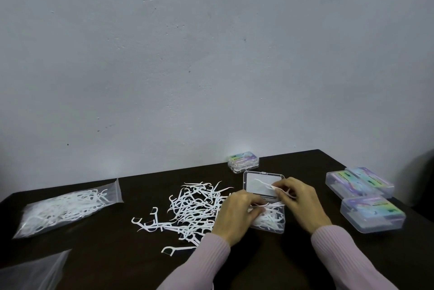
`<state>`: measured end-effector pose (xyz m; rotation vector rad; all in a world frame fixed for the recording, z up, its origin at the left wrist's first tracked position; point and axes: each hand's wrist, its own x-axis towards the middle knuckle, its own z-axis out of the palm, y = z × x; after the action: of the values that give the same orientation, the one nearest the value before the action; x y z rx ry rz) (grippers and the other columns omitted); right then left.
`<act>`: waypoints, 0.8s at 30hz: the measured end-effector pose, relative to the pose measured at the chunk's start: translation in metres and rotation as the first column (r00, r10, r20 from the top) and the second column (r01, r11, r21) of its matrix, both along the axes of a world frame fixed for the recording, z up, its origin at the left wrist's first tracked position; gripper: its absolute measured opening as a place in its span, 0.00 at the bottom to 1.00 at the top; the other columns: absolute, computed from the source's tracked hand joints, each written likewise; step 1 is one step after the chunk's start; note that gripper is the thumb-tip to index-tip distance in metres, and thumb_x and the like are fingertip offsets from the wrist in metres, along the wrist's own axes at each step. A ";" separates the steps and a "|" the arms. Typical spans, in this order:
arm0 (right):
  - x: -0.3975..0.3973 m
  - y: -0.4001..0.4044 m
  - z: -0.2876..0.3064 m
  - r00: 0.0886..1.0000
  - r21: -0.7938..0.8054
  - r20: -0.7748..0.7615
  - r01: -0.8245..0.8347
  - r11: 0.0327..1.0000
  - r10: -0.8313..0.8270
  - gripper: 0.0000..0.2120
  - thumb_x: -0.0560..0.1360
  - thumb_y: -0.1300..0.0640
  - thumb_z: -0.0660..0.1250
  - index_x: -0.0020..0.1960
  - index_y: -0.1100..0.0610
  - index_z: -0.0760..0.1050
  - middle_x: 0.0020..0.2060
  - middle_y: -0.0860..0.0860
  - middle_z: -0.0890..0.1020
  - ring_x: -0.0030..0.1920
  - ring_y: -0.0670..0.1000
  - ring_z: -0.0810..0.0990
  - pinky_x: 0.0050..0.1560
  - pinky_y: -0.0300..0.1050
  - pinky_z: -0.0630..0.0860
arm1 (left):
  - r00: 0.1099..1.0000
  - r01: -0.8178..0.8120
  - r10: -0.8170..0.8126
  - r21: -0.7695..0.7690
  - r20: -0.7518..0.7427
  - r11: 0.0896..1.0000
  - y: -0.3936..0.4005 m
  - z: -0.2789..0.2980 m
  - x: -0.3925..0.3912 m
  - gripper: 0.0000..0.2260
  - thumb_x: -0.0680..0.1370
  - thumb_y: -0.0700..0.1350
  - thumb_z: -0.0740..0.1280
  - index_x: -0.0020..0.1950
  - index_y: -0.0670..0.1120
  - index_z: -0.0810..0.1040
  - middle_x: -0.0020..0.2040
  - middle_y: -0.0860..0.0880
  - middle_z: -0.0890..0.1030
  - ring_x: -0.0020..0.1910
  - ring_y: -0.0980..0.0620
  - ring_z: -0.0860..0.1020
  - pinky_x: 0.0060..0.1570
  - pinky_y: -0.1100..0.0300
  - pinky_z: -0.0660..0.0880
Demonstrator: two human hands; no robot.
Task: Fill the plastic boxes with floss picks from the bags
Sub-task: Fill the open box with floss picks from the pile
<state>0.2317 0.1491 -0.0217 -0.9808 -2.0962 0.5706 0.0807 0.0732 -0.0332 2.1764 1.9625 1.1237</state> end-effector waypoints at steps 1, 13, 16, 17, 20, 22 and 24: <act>0.001 0.000 0.001 1.000 -0.009 -0.019 0.006 1.000 -0.006 0.06 0.75 0.60 0.65 0.48 0.50 0.75 0.42 0.41 0.75 0.44 0.38 0.74 0.40 0.27 0.70 | 1.000 -0.009 0.009 0.017 0.007 1.000 0.001 0.001 -0.002 0.11 0.77 0.46 0.68 0.58 0.49 0.81 0.53 0.50 0.81 0.50 0.55 0.77 0.51 0.67 0.71; 0.006 0.002 0.000 0.991 -0.125 -0.123 0.042 0.991 -0.058 0.06 0.75 0.60 0.65 0.48 0.49 0.74 0.41 0.41 0.76 0.42 0.41 0.76 0.37 0.30 0.70 | 0.997 -0.052 0.052 -0.004 0.050 0.999 0.005 -0.002 -0.011 0.09 0.75 0.47 0.70 0.55 0.51 0.82 0.50 0.53 0.81 0.47 0.59 0.76 0.47 0.71 0.69; 0.006 0.000 0.000 0.995 -0.146 -0.094 0.024 0.989 -0.038 0.07 0.75 0.60 0.65 0.48 0.48 0.74 0.41 0.43 0.77 0.40 0.41 0.78 0.34 0.29 0.71 | 0.991 -0.045 0.054 -0.076 0.123 0.996 0.006 -0.004 -0.013 0.10 0.74 0.45 0.72 0.54 0.52 0.82 0.50 0.54 0.81 0.48 0.60 0.76 0.50 0.70 0.71; 0.006 -0.001 0.000 0.996 -0.150 -0.084 0.018 0.989 -0.031 0.07 0.75 0.60 0.65 0.48 0.48 0.73 0.41 0.44 0.78 0.40 0.41 0.79 0.34 0.29 0.71 | 0.981 -0.029 0.046 -0.093 0.187 0.995 0.007 -0.004 -0.015 0.10 0.73 0.44 0.72 0.53 0.52 0.82 0.50 0.55 0.81 0.48 0.61 0.76 0.50 0.70 0.71; 0.006 -0.002 0.000 0.996 -0.155 -0.083 0.002 0.988 -0.015 0.08 0.75 0.60 0.65 0.46 0.47 0.73 0.41 0.45 0.79 0.39 0.40 0.79 0.36 0.29 0.72 | 0.894 0.078 -0.015 -0.123 0.448 0.989 0.008 -0.002 -0.018 0.13 0.69 0.40 0.75 0.51 0.52 0.82 0.49 0.57 0.82 0.50 0.61 0.79 0.53 0.69 0.73; 0.006 -0.003 0.000 0.996 -0.154 -0.085 -0.006 0.988 -0.007 0.08 0.75 0.61 0.65 0.46 0.48 0.74 0.41 0.44 0.78 0.37 0.37 0.79 0.34 0.27 0.73 | 0.787 0.154 -0.062 -0.098 0.613 0.983 0.008 0.002 -0.021 0.13 0.69 0.36 0.75 0.50 0.50 0.82 0.50 0.53 0.83 0.51 0.60 0.80 0.54 0.65 0.76; 0.005 -0.004 0.001 0.997 -0.145 -0.077 -0.015 0.989 0.004 0.07 0.75 0.61 0.65 0.47 0.50 0.75 0.41 0.43 0.77 0.38 0.34 0.77 0.35 0.24 0.71 | 0.739 0.175 -0.079 -0.077 0.669 0.981 0.007 0.006 -0.028 0.12 0.71 0.34 0.73 0.50 0.48 0.82 0.50 0.51 0.83 0.52 0.59 0.80 0.53 0.66 0.76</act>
<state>0.2372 0.1447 -0.0205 -1.0148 -2.0146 0.7633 0.0530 0.0805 -0.0269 1.4918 1.4843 1.4280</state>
